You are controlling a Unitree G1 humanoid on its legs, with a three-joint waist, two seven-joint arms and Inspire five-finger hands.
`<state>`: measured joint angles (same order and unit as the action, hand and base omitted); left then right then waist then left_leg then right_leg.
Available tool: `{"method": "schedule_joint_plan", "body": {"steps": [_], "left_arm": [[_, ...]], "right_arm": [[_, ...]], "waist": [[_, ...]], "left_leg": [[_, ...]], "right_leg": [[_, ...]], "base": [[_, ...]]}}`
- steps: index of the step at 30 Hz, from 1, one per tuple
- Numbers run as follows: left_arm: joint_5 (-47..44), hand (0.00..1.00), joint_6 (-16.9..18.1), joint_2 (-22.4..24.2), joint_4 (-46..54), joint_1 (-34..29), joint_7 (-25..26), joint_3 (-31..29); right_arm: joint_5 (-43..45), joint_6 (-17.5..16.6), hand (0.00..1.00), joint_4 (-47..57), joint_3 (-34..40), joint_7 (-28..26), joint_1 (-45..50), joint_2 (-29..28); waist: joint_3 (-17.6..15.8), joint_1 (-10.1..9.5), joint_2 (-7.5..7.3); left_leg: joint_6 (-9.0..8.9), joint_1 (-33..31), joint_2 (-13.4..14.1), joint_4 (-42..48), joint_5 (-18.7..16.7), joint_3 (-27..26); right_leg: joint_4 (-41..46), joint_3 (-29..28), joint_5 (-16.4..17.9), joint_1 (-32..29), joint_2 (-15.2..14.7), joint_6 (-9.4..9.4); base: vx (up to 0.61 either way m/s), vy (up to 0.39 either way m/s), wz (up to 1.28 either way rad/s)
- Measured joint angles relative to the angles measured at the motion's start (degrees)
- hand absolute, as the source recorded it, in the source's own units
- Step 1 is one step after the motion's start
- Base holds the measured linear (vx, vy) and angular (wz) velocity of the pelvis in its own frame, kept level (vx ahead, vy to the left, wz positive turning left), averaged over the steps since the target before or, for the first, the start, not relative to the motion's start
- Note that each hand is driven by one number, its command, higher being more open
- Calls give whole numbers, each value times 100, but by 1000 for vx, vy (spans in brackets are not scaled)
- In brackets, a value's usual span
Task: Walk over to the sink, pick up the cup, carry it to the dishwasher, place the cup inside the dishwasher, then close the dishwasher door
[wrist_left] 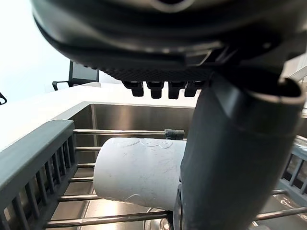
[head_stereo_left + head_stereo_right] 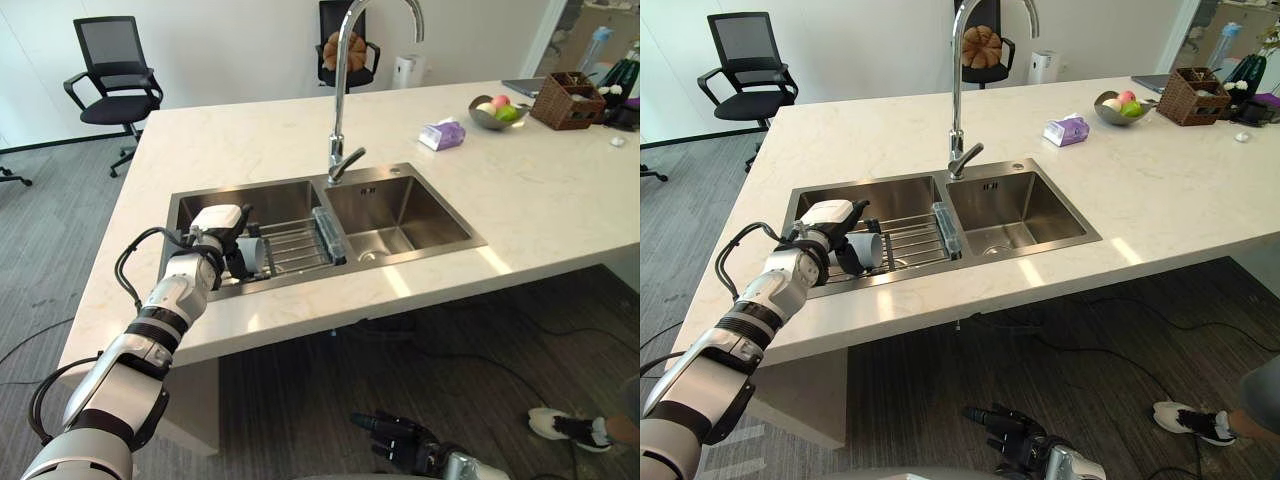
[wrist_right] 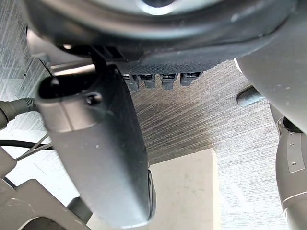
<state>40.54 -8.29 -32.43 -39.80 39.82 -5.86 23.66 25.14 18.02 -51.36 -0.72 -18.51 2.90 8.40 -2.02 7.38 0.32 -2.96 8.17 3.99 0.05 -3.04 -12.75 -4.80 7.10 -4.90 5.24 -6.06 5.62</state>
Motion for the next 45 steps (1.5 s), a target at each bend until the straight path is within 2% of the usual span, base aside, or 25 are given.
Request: {"method": "schedule_joint_plan", "body": {"steps": [7, 15, 25, 26, 30, 35, 39, 41, 45], "left_arm": [[260, 100, 57, 49, -310, -66, 109, -139], [890, 100, -124, 179, -586, -98, -80, -437], [1131, 100, -268, 240, -958, -232, 40, -563], [1142, 0, -283, 281, -1025, -234, 83, -653], [1247, 0, -446, 359, -1040, -235, 224, -778], [1187, 0, -453, 349, -1057, -188, 714, -1030], [640, 0, -78, 316, -1078, -193, 981, -1016], [175, 0, 339, 286, -1063, -194, 1079, -965], [-454, 0, 805, 229, -620, -245, 1087, -941]], "right_arm": [[-53, -34, 100, 1, 160, -97, -4, 8], [-234, -80, 100, 8, 278, -151, -3, 12], [-291, -125, 100, 26, 302, -150, -34, 59], [-291, -125, 100, 19, 303, -147, -37, 60], [-291, -125, 100, -1, 301, -141, -53, 64], [-291, -124, 100, -7, 290, -137, -79, 83], [-293, -125, 100, -38, 284, -138, -80, 162], [-295, -153, 100, -107, 284, -138, -83, 182], [-302, -259, 100, -142, 298, -135, -68, 186]], "waist": [[-57, 136, 88], [-106, 203, 168], [-171, 284, 278], [-172, 285, 281], [-174, 316, 287], [-168, 393, 330], [-191, 328, 378], [-192, 265, 380], [-192, 200, 380]], "left_leg": [[-27, 54, 32, 21, -48, -108], [-85, 115, 127, 65, -129, -254], [-193, 164, 233, 72, -201, -394], [-202, 174, 263, 77, -208, -402], [-213, 186, 288, 88, -216, -420], [-229, 201, 320, 89, -228, -450], [-232, 190, 312, 89, -229, -432], [-230, 179, 291, 92, -228, -394], [-220, 103, 269, 139, -221, -288]], "right_leg": [[1, -95, 1, 8, 10, -4], [1, -242, 20, 8, 111, -43], [1, -366, 55, -4, 244, -95], [1, -381, 56, -2, 256, -97], [0, -397, 59, -8, 279, -104], [-3, -427, 62, -16, 313, -114], [-4, -392, 61, -16, 309, -114], [-5, -339, 60, -4, 301, -113], [-4, -253, 57, 10, 271, -113]], "base": [[-16, -15, -8], [-9, -27, -10], [6, -37, -8], [-21, -46, -6], [-39, -42, -3], [-18, -32, -4], [-7, -10, 2], [-27, -17, 9], [-24, -19, 10]]}}
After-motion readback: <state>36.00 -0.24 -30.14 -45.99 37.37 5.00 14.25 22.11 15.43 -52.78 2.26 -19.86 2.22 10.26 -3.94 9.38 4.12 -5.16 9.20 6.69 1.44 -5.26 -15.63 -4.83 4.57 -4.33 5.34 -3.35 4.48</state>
